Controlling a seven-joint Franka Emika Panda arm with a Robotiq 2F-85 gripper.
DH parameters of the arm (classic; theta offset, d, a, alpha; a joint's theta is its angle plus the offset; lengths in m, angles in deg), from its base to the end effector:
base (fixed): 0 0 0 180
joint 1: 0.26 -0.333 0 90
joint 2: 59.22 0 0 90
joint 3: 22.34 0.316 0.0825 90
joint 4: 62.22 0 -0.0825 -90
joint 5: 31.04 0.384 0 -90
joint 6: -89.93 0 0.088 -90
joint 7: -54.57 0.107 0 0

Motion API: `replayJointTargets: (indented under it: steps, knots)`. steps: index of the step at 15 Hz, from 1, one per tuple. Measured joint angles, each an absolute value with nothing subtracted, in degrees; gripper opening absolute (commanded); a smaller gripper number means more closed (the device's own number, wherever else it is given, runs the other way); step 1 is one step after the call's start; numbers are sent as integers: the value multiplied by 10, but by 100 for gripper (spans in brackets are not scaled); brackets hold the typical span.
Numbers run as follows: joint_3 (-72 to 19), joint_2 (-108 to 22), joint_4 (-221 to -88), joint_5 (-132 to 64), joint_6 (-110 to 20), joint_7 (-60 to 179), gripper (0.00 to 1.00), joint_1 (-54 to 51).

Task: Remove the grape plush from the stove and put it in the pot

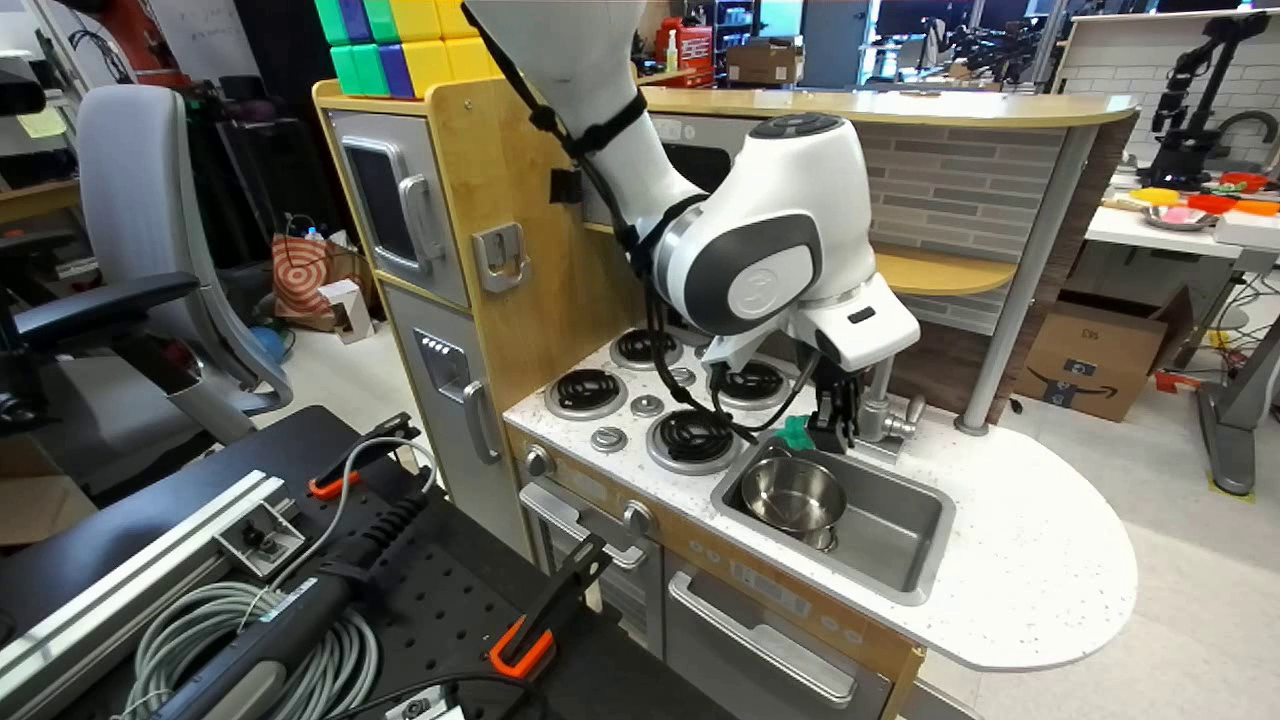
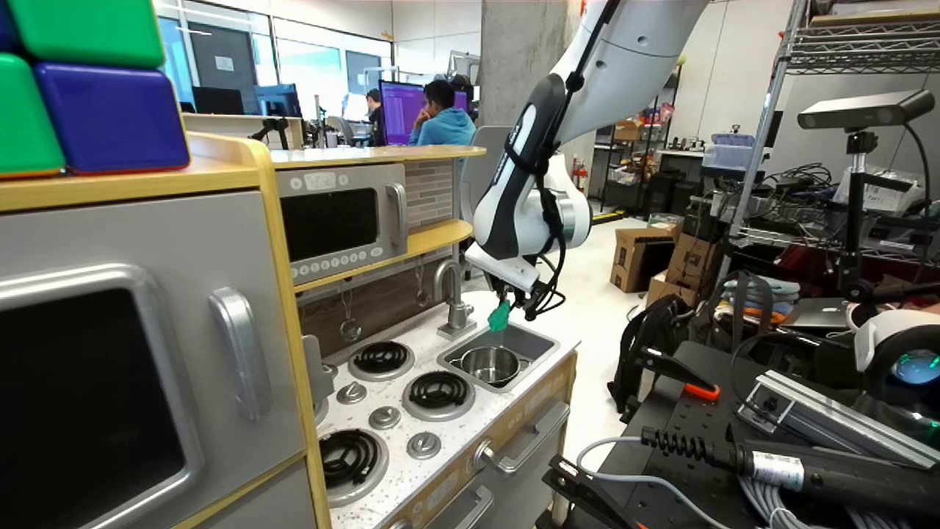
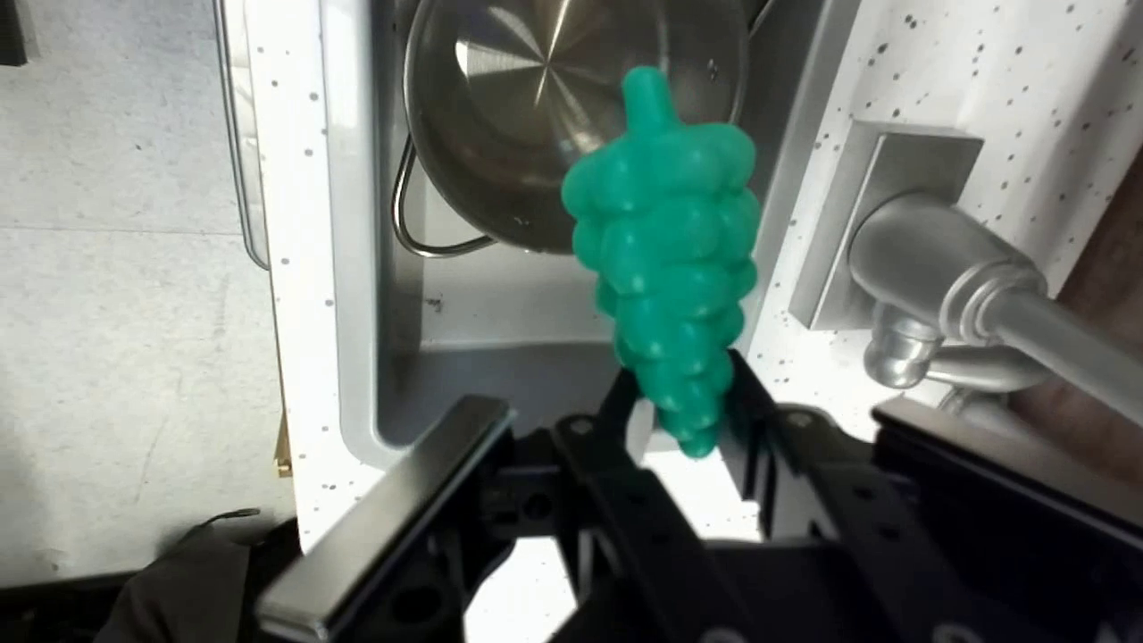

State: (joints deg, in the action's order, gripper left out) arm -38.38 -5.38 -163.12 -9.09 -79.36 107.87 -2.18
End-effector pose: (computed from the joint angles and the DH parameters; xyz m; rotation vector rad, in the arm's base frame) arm 0.6381 -0.1701 0.0819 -2.3512 1.9792 -0.4984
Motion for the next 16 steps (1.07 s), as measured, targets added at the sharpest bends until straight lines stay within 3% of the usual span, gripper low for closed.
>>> replayJointTargets:
  steps: [16]
  knots:
    - [-427, 118, -1399, -212, -566, 1345, 6, -54]
